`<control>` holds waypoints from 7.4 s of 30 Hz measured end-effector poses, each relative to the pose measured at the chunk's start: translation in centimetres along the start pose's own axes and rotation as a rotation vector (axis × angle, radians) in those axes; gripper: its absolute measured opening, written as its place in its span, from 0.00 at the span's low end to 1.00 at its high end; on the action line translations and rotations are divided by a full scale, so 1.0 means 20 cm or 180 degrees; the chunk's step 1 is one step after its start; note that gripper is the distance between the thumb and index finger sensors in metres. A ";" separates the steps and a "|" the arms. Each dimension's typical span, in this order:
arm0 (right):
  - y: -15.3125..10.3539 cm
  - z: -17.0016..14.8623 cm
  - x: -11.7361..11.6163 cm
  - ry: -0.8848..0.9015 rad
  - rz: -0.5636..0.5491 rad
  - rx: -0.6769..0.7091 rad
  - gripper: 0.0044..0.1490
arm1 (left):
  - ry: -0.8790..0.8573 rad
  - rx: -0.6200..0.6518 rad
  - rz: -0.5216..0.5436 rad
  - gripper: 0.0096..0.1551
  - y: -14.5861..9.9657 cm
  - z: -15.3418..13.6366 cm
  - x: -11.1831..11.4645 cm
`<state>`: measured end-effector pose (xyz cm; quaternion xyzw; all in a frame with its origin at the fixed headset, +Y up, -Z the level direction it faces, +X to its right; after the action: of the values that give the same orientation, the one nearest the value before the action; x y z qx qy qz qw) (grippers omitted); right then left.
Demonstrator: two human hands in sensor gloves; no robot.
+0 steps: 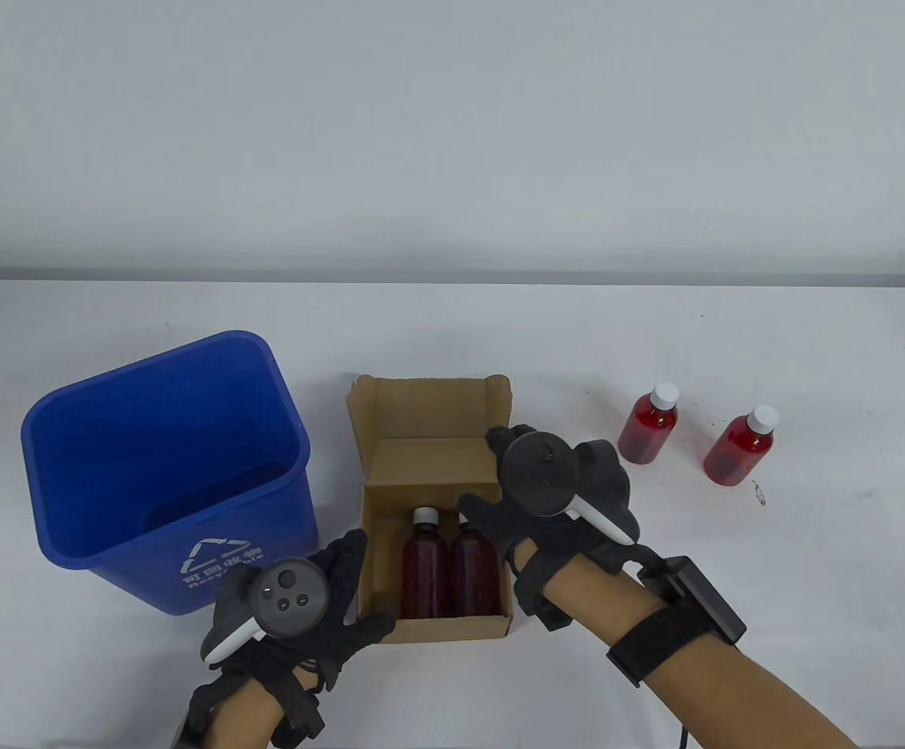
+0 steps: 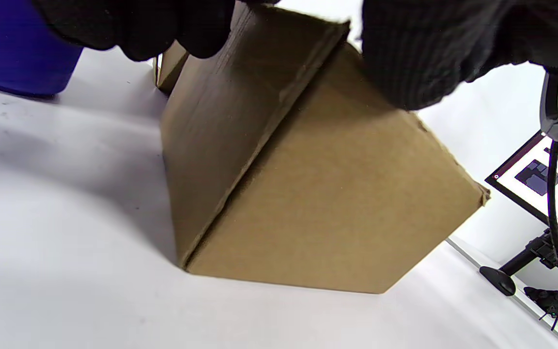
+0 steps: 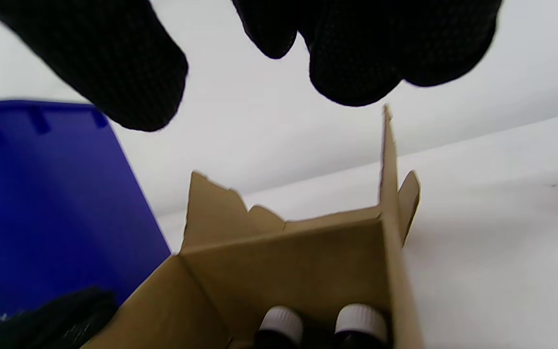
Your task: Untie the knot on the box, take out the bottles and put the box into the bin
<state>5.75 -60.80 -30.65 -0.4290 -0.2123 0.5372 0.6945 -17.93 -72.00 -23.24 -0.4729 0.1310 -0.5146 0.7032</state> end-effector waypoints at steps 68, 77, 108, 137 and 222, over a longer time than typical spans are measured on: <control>0.31 0.08 -0.41 0.0707 0.1489 -0.0726 0.54 | 0.0025 0.0001 -0.0038 0.63 0.00 0.01 0.00; 0.13 -0.01 -0.12 0.0687 0.0823 -0.0436 0.53 | 0.0023 0.0005 -0.0036 0.63 0.00 0.01 0.00; -0.67 -1.26 0.14 0.0104 -0.0996 -0.1771 0.53 | -0.0048 -0.0014 -0.0031 0.63 0.00 0.00 0.00; -0.87 -1.29 0.25 0.0159 -0.1080 -0.1841 0.61 | -0.0058 -0.0013 -0.0035 0.63 0.00 0.00 -0.01; 0.40 -0.05 -0.74 -0.0252 0.2455 -0.1314 0.54 | 0.0115 0.0051 -0.0151 0.61 0.00 0.04 0.01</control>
<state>-2.96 -74.54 -35.26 -0.5857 -0.1659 0.7196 0.3342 -17.33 -71.80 -22.86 -0.4608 0.1283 -0.5406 0.6921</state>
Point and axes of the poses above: the tracker on the back of each hand, its own z axis roughly to the thumb side, its own y axis roughly from the wrist to the fingertips, x = y × z, the point moved 1 cm from there along y, roughly from the wrist to the fingertips, and after that the axes turned 14 degrees about x, right-handed, at the moved point
